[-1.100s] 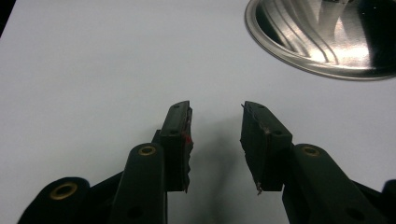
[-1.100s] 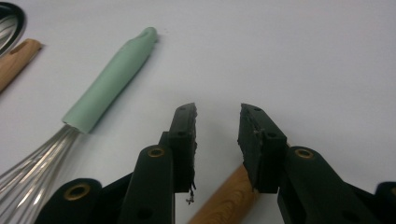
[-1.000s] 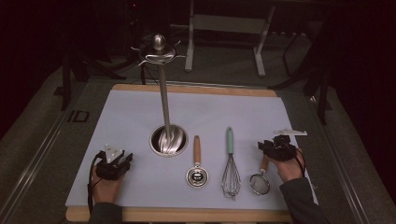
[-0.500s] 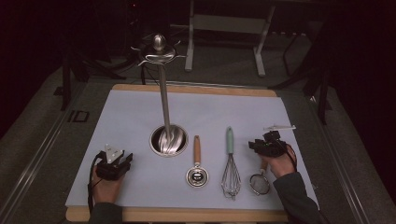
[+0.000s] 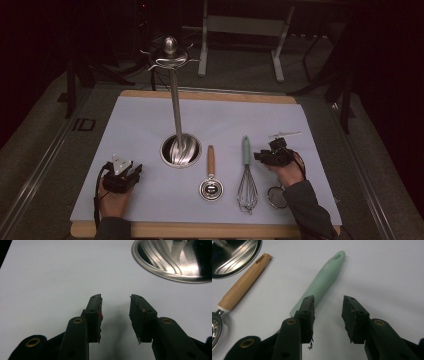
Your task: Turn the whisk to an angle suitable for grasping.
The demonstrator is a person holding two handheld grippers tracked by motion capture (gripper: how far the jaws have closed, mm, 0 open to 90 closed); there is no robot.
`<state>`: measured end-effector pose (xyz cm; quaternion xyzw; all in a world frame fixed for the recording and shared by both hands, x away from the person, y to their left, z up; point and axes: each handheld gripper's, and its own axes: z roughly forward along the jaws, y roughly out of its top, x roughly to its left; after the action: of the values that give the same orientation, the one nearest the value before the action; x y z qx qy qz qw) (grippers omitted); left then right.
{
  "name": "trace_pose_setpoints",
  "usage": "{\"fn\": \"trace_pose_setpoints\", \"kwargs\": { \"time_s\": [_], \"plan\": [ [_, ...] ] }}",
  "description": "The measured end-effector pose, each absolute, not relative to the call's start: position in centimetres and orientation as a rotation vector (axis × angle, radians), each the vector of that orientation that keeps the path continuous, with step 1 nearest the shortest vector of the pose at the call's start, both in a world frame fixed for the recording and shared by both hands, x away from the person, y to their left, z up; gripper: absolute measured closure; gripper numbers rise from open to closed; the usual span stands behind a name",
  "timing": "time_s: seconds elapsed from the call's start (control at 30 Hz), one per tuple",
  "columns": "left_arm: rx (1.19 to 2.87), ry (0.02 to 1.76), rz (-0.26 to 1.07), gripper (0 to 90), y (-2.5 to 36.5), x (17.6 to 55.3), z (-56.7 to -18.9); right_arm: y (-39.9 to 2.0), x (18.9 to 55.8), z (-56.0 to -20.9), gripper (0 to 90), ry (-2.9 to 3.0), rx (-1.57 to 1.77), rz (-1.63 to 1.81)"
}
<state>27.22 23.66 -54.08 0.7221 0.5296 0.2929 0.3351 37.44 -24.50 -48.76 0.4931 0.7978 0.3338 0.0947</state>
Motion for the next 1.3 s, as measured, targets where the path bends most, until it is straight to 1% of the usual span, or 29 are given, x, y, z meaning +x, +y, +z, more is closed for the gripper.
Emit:
{"fn": "trace_pose_setpoints", "kwargs": {
  "time_s": [0.23,0.4,0.77,1.3],
  "plan": [
    [1.884,1.384,0.764,61.7,23.7,27.2,-54.1,-22.9,37.9,-49.3,59.8,2.414,1.486,1.008],
    [1.881,1.385,0.764,61.5,23.7,27.2,-54.1,-21.9,38.3,-49.8,60.0,2.448,1.491,0.985],
    [1.884,1.385,0.767,61.3,23.7,27.2,-54.1,-21.4,38.7,-50.4,60.9,2.457,1.560,0.959],
    [1.878,1.385,0.764,60.7,23.7,27.2,-54.1,-16.9,39.1,-50.7,62.5,2.648,1.479,0.901]
  ]
}}
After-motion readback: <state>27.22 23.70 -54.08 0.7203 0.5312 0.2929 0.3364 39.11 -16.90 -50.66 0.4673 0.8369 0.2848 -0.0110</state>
